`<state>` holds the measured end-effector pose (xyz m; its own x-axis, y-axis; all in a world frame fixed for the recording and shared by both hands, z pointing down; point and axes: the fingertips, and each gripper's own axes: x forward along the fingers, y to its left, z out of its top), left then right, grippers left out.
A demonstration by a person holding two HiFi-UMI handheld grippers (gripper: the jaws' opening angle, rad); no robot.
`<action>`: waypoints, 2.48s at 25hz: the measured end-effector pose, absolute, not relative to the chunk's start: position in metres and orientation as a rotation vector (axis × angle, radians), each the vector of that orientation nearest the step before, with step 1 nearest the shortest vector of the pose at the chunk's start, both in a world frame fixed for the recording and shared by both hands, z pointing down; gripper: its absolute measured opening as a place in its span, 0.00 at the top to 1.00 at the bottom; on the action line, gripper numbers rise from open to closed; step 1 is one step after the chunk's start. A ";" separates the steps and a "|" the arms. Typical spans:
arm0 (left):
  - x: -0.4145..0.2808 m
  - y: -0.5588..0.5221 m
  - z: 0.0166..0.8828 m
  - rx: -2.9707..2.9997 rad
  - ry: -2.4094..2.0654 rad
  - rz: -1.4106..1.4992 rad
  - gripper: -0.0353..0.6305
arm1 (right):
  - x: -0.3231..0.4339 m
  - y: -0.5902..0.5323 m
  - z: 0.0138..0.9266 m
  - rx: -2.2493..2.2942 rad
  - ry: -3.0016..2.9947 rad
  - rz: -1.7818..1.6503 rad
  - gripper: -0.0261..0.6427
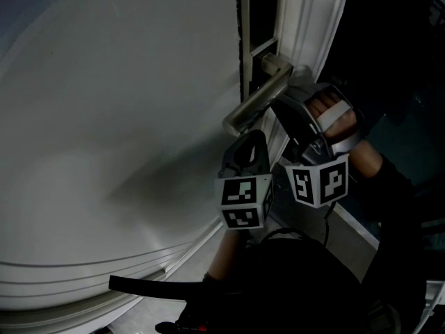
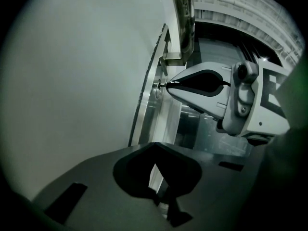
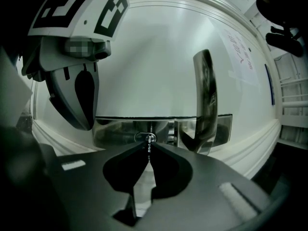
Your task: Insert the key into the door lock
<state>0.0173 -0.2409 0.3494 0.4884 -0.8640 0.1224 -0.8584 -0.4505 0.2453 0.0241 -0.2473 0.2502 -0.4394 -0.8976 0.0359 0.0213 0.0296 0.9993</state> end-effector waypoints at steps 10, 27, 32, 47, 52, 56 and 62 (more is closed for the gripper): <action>0.019 -0.241 0.347 2.467 -1.455 -0.035 0.95 | 0.024 -0.247 0.250 0.920 -1.537 -1.515 0.94; 0.019 -0.241 0.348 2.475 -1.457 -0.026 0.95 | 0.024 -0.248 0.250 0.927 -1.529 -1.513 0.94; 0.021 -0.240 0.343 2.495 -1.451 -0.032 0.95 | 0.025 -0.248 0.250 0.931 -1.525 -1.506 0.94; 0.022 -0.240 0.342 2.496 -1.453 -0.032 0.95 | 0.021 -0.252 0.250 0.937 -1.520 -1.515 0.94; 0.021 -0.241 0.344 2.489 -1.457 -0.030 0.95 | 0.022 -0.252 0.250 0.930 -1.525 -1.518 0.94; 0.020 -0.242 0.344 2.484 -1.461 -0.032 0.95 | 0.021 -0.252 0.249 0.934 -1.526 -1.520 0.94; 0.021 -0.242 0.345 2.480 -1.465 -0.032 0.95 | 0.021 -0.252 0.250 0.927 -1.531 -1.519 0.94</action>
<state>0.0207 -0.2417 0.3450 0.4913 -0.8637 0.1125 -0.8580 -0.4577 0.2330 0.0214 -0.2515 0.2501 -0.4352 -0.8998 0.0305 0.0234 0.0226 0.9995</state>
